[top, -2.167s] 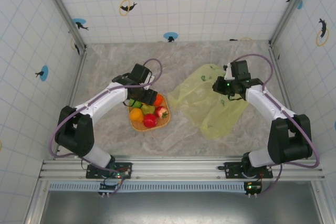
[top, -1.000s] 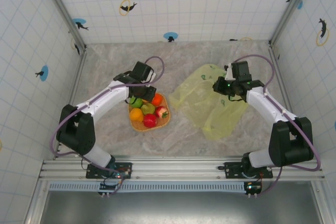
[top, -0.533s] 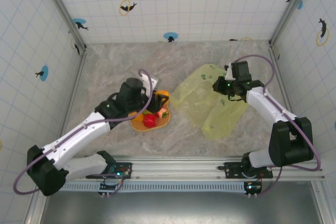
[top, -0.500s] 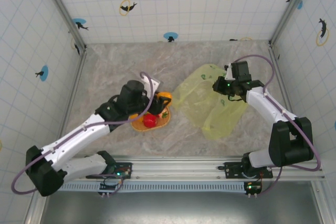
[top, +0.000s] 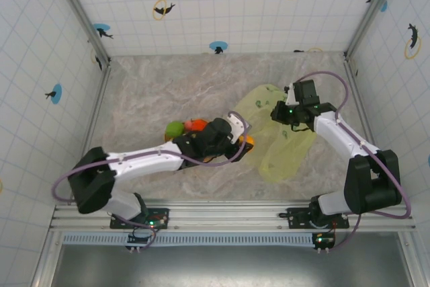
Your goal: Place the fruits into the plastic bag
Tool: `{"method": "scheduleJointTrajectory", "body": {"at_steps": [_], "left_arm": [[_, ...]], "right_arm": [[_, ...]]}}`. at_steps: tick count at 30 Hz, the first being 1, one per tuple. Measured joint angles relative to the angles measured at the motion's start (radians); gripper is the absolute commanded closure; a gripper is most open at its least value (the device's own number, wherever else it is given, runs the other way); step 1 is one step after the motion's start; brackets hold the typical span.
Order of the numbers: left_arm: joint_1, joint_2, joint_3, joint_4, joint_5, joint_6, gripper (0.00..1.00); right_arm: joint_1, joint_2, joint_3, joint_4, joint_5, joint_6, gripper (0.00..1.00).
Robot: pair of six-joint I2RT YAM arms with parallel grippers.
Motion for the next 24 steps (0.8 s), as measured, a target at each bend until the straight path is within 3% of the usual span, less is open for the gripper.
{"method": "scheduleJointTrajectory", "body": {"at_steps": [8,24], "left_arm": [[0.000,0.167,0.066,0.078,-0.048,0.069,0.59],[0.000,0.336,0.137,0.218,-0.121,0.225,0.55]], "right_arm": [[0.000,-0.009,0.000,-0.055,-0.010,-0.039,1.00],[-0.001,-0.027,0.000,-0.045,-0.108,-0.003,1.00]]}}
